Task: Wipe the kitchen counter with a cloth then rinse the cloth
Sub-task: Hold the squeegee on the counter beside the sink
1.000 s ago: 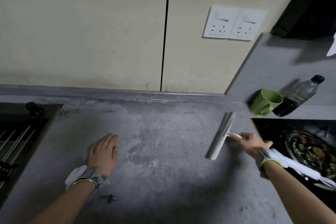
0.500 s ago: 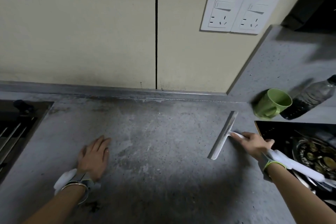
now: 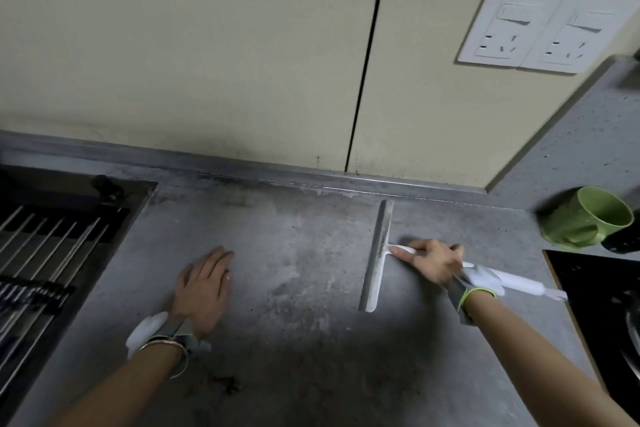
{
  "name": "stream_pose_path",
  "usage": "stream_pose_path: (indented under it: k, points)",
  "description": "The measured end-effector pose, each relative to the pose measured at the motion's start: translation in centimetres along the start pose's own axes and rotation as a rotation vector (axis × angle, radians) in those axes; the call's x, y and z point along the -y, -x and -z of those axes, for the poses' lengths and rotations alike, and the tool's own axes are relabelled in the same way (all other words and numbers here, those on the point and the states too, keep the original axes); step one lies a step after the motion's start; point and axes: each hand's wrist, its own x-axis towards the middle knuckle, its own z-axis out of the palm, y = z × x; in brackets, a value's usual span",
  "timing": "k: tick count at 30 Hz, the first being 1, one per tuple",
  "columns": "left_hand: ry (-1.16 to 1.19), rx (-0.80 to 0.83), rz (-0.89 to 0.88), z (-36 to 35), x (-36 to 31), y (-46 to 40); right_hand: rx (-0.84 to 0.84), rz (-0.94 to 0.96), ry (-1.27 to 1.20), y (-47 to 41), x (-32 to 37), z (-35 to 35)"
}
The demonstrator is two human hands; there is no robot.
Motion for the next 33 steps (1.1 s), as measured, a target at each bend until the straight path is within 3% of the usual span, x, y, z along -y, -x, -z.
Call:
stream_pose_path:
  k: [11,19,26,33]
  points:
    - [0.074,-0.003,0.051,3.4,8.6,-0.1,0.079,0.013,0.031,-2.5,11.0,-2.9]
    - [0.101,-0.074,0.199,6.0,15.5,-1.0,0.112,0.043,0.07,-2.5,18.6,-5.1]
    - [0.085,-0.018,0.316,6.5,21.3,-1.5,0.16,0.117,0.077,-2.6,26.5,-8.3]
    - [0.032,0.034,0.312,5.8,24.8,-1.6,0.201,0.16,0.075,-2.3,31.6,-11.6]
